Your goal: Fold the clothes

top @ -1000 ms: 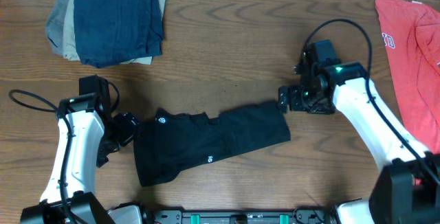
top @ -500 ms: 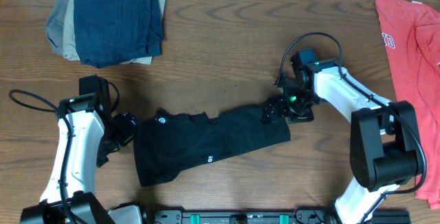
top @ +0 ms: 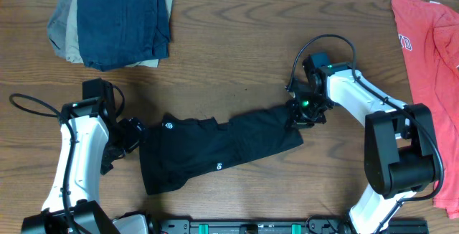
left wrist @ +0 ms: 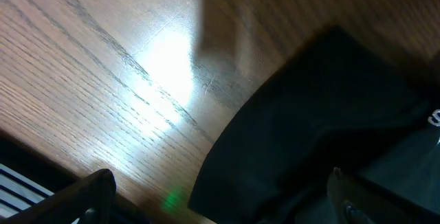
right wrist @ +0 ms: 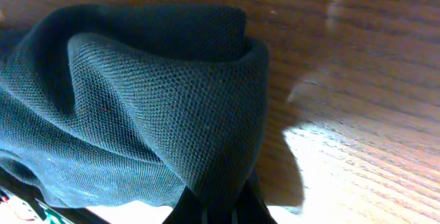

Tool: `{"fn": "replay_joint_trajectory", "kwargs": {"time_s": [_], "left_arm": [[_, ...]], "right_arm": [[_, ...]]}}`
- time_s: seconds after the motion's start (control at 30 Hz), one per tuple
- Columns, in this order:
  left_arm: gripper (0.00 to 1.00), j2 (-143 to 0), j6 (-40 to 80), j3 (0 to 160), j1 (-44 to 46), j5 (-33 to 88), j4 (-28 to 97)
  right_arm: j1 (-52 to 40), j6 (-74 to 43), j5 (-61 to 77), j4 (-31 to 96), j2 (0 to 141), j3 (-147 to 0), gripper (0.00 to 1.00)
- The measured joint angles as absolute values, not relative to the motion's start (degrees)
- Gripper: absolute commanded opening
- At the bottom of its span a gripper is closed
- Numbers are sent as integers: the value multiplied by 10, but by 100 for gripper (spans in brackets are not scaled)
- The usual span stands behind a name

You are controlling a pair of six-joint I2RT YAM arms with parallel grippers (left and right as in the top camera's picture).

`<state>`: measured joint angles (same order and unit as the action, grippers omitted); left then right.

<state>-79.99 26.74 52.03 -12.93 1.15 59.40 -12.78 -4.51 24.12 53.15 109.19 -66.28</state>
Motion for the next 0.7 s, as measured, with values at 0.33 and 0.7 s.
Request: {"fn": "replay_joint_trajectory", "kwargs": {"time_s": [0.33,0.7], "left_arm": [[99,-800,267,520,-129,11,594],[99,-800,177,515,-130,133,580]], "right_arm": [[-46,-93,183,566,1069,-663,1],[77,-122,116,622,928,-663,75]]}}
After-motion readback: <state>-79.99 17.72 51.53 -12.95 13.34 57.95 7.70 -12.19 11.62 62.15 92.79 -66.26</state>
